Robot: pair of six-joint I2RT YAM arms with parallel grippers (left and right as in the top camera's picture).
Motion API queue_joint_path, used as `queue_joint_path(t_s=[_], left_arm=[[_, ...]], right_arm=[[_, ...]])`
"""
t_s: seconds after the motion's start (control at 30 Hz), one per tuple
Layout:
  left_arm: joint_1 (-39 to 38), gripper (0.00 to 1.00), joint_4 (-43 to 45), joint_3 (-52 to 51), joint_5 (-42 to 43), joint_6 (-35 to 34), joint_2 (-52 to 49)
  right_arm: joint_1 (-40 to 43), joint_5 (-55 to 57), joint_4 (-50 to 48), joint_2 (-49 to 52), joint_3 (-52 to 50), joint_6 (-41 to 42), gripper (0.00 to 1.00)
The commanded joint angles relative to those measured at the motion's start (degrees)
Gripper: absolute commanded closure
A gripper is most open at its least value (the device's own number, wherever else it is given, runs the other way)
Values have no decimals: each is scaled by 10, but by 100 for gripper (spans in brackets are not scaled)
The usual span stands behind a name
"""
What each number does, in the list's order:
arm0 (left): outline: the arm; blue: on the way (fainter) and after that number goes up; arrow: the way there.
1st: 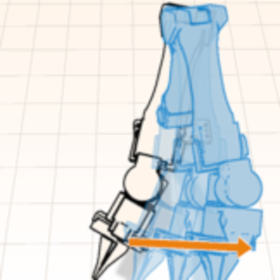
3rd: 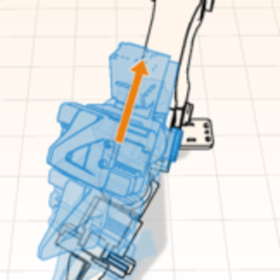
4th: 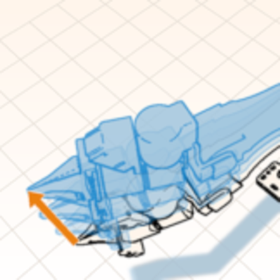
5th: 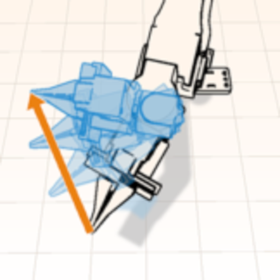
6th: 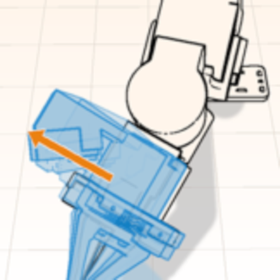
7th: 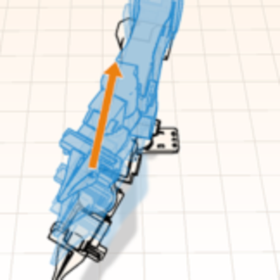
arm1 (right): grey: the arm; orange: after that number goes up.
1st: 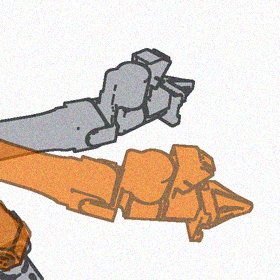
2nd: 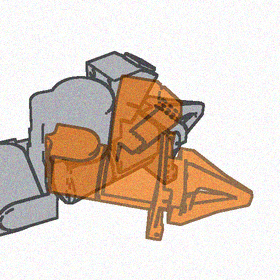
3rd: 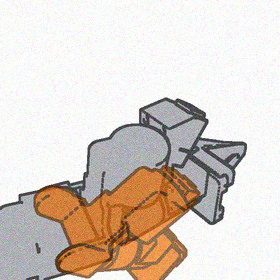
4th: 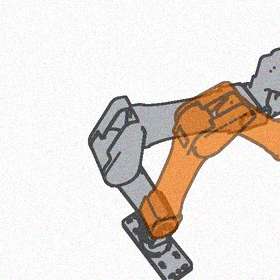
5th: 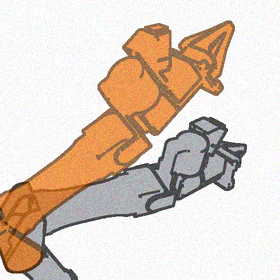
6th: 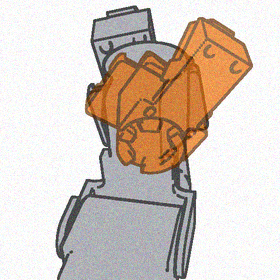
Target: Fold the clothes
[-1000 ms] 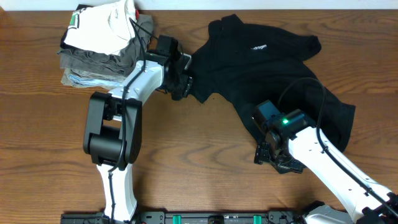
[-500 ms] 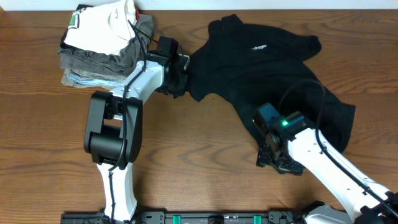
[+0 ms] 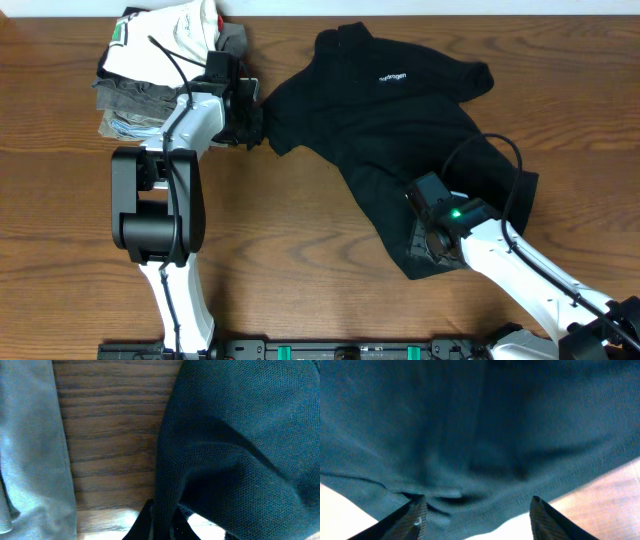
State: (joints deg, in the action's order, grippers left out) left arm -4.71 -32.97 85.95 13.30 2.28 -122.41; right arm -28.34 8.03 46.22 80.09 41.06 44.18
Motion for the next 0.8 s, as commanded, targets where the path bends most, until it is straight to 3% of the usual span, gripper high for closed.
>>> queue_joint_path(t_s=[0.0, 0.43, 0.6, 0.77], left_arm=[[-2, 94, -2, 8, -7, -7, -9], [-2, 94, -7, 8, -7, -7, -9], [-2, 94, -12, 8, -7, -7, -9], [-2, 94, -14, 8, -7, -7, -9]], right_arm=[[3, 26, -19, -3, -4, -16, 42], [2, -47, -77, -3, -40, -27, 48], [1, -105, -153, -3, -73, -78, 48], [2, -100, -165, -3, -79, -99, 48]])
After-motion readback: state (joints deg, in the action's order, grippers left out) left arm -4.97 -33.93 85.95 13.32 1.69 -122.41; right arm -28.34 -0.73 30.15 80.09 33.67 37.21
